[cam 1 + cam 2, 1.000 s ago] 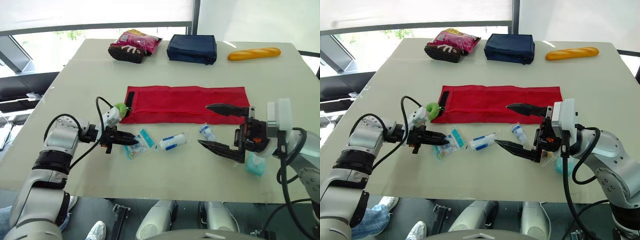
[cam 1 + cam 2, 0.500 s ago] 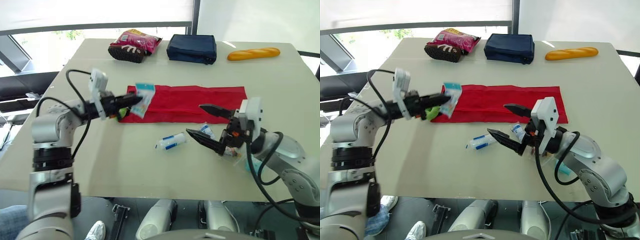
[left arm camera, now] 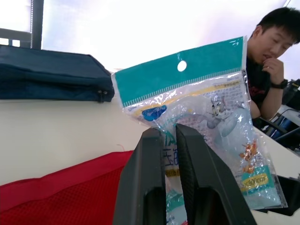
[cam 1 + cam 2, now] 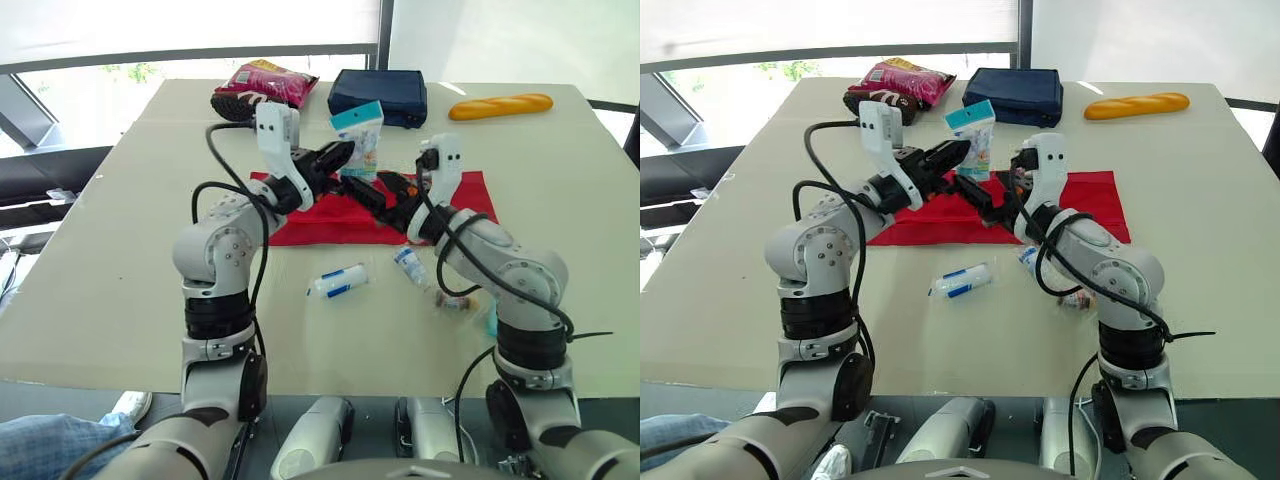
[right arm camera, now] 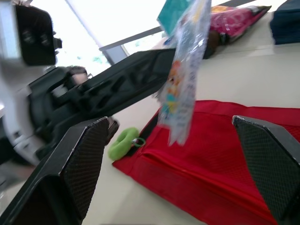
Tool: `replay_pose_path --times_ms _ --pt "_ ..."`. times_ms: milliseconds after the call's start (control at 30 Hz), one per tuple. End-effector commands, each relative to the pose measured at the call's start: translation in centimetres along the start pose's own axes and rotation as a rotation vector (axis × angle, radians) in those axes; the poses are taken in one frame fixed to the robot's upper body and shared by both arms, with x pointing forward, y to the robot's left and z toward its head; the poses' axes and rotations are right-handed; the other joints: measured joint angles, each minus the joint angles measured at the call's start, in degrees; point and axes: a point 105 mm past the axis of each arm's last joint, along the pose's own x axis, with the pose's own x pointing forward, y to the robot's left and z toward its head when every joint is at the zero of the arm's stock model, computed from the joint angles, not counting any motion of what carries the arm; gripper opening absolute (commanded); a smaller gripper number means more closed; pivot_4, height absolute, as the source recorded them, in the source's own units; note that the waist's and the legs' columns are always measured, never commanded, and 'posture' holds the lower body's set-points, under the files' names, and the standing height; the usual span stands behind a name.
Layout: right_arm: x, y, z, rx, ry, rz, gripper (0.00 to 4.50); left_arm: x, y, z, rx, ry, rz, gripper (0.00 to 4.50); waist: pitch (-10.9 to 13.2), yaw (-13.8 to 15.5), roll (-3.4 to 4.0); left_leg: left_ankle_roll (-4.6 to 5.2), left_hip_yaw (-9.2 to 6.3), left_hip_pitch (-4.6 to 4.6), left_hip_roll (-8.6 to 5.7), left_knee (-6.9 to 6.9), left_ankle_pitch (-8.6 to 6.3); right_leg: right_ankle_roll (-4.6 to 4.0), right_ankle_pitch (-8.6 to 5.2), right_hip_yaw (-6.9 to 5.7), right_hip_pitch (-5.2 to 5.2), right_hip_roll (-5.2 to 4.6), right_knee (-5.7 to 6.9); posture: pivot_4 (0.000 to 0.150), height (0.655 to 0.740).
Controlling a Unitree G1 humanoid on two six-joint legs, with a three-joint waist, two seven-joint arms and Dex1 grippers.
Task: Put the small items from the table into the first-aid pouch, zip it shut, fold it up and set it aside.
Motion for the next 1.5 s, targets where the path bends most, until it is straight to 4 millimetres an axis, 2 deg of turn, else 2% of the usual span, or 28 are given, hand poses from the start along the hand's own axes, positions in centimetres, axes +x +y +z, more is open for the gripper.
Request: replay_pose_path --times_ms 33,100,233,267,300,333,367,567,600,667,700,767,900,967,1100,1233,1367,1400,1433,1500 --pt "0.1 0.8 2.1 0.021 -0.092 0.004 4.25 -0.1 -1.2 1.0 0.012 -0.052 -0.037 0.01 0.00 -0.21 0.01 0.00 0.01 0.00 0.01 0.00 0.00 0.00 0.00 0.02 -0.02 0.02 0.03 0.150 0.7293" --pt "0.1 0.8 2.4 0.026 -0.106 -0.003 3.64 -0.2 -1.2 0.8 0.020 -0.043 -0.044 0.00 -0.01 -0.46 0.02 -0.01 0.02 0.00 0.04 -0.01 0.00 -0.01 0.00 0.06 -0.05 0.07 0.07 0.150 0.7293" --pt "0.0 0.6 2.7 0.018 -0.121 -0.013 1.58 -0.4 -0.9 0.5 0.024 -0.029 -0.050 0.00 -0.01 -1.13 0.02 -0.03 0.07 0.01 0.05 0.00 0.02 -0.01 0.00 0.16 -0.08 0.11 0.14 0.150 0.7293" --pt "0.0 0.6 2.7 0.014 -0.122 -0.012 0.91 -0.5 -0.7 0.4 0.030 -0.023 -0.046 0.00 -0.01 -1.21 0.02 -0.04 0.09 0.01 0.05 0.01 0.02 -0.01 0.00 0.17 -0.08 0.11 0.17 0.150 0.7293" --pt "0.0 0.6 2.7 0.012 -0.122 -0.011 0.70 -0.6 -0.5 0.3 0.031 -0.018 -0.043 0.00 -0.01 -1.27 0.02 -0.04 0.10 0.02 0.05 0.01 0.02 -0.01 0.00 0.18 -0.08 0.11 0.18 0.150 0.7293" --pt "-0.1 0.6 2.7 0.011 -0.122 -0.010 0.20 -0.7 -0.4 0.2 0.029 -0.015 -0.043 0.00 -0.01 -1.29 0.02 -0.05 0.15 0.03 0.05 0.01 0.03 -0.01 0.00 0.24 -0.12 0.12 0.23 0.150 0.7293" --pt "-0.1 0.6 2.7 0.011 -0.120 -0.009 0.06 -0.8 -0.3 0.2 0.025 -0.013 -0.043 0.00 -0.01 -1.33 0.02 -0.05 0.21 0.03 0.06 0.00 0.03 -0.01 0.00 0.31 -0.17 0.12 0.29 0.150 0.7293" --pt "-0.5 0.2 2.3 0.006 -0.101 -0.018 0.03 -1.2 -0.1 0.3 -0.018 -0.026 -0.047 0.00 -0.01 -1.37 0.02 -0.05 0.76 0.03 0.12 0.00 0.03 -0.02 0.00 0.74 -0.49 0.13 0.70 0.150 0.7293" --pt "-0.6 0.0 2.2 0.005 -0.097 -0.023 0.02 -1.4 0.2 0.3 -0.022 -0.020 -0.050 0.75 -0.01 -1.37 0.02 -0.05 0.79 0.03 0.13 0.00 0.03 -0.01 0.00 0.76 -0.50 0.14 0.71 0.150 0.7293" --pt "-1.1 -0.5 2.2 0.002 -0.086 -0.028 0.00 -2.5 1.0 0.1 -0.019 0.021 -0.062 1.32 -0.02 -1.50 0.01 -0.05 0.86 0.03 0.20 0.00 0.03 -0.02 0.00 0.82 -0.52 0.21 0.72 0.150 0.7293" --pt "-1.3 -0.8 2.2 0.002 -0.081 -0.031 0.00 -3.0 1.7 0.0 0.008 0.038 -0.053 1.44 -0.02 -1.60 0.01 -0.06 0.94 0.03 0.24 0.00 0.03 -0.04 0.01 0.87 -0.57 0.24 0.75 0.150 0.7293" --pt "-1.9 -1.3 2.0 -0.002 -0.066 -0.035 0.00 -4.0 3.5 0.2 0.094 0.065 -0.005 2.52 -0.02 -1.61 0.01 -0.07 1.07 0.01 0.36 -0.03 0.04 -0.12 0.06 0.97 -0.67 0.36 0.76 0.150 0.7293" --pt "-4.2 -2.8 0.8 -0.033 0.035 -0.043 0.00 -7.9 9.2 -1.0 0.503 0.311 0.021 4.05 -0.02 -1.41 0.01 -0.15 1.38 0.02 0.77 -0.13 0.08 -0.37 0.22 1.16 -0.81 0.67 0.70 0.150 0.7293" --pt "-5.2 -3.2 0.3 -0.044 0.076 -0.039 0.00 -9.1 11.1 -1.6 0.619 0.411 -0.003 4.43 -0.01 -1.39 0.03 -0.20 1.48 0.10 0.83 -0.27 0.10 -0.44 0.26 1.22 -0.81 0.70 0.65 0.150 0.7293" --pt "-7.2 -3.5 -0.2 -0.062 0.138 -0.019 0.00 -10.4 14.1 -2.7 0.763 0.565 -0.042 4.43 -0.01 -0.97 0.02 -0.20 1.49 0.06 0.86 -0.27 0.11 -0.44 0.26 1.19 -0.81 0.70 0.54 0.150 0.7293" --pt "-8.7 -3.7 -0.3 -0.073 0.157 -0.022 0.00 -10.5 16.2 -3.1 0.792 0.633 -0.027 4.43 -0.02 -0.79 -0.07 -0.18 1.44 -0.11 0.88 -0.20 0.11 -0.36 0.31 1.11 -0.80 0.68 0.35 0.150 0.7293" --pt "-10.1 -2.0 -1.0 -0.075 0.184 0.045 0.00 -10.1 17.1 -4.0 0.819 0.707 -0.039 4.43 -0.03 -0.94 -0.12 -0.11 1.41 -0.18 0.87 -0.21 0.07 -0.30 0.35 1.09 -0.80 0.67 0.23 0.150 0.7293" --pt "-10.3 -1.6 -1.1 -0.077 0.186 0.058 0.00 -9.9 17.2 -4.2 0.815 0.713 -0.042 3.94 -0.03 -1.07 -0.12 -0.10 1.41 -0.19 0.87 -0.21 0.06 -0.30 0.35 1.08 -0.80 0.67 0.22 0.150 0.7293" --pt "-10.3 -1.4 -1.1 -0.077 0.187 0.063 0.00 -9.8 17.2 -4.4 0.815 0.719 -0.046 3.76 -0.03 -1.25 -0.13 -0.07 1.41 -0.20 0.87 -0.21 0.04 -0.30 0.35 1.08 -0.80 0.67 0.20 0.150 0.7293" --pt "-10.3 -1.2 -1.1 -0.073 0.186 0.063 0.00 -9.5 17.2 -4.7 0.813 0.729 -0.058 2.96 -0.02 -1.48 -0.16 -0.04 1.42 -0.21 0.87 -0.20 0.03 -0.29 0.36 1.10 -0.81 0.67 0.19 0.150 0.7293"
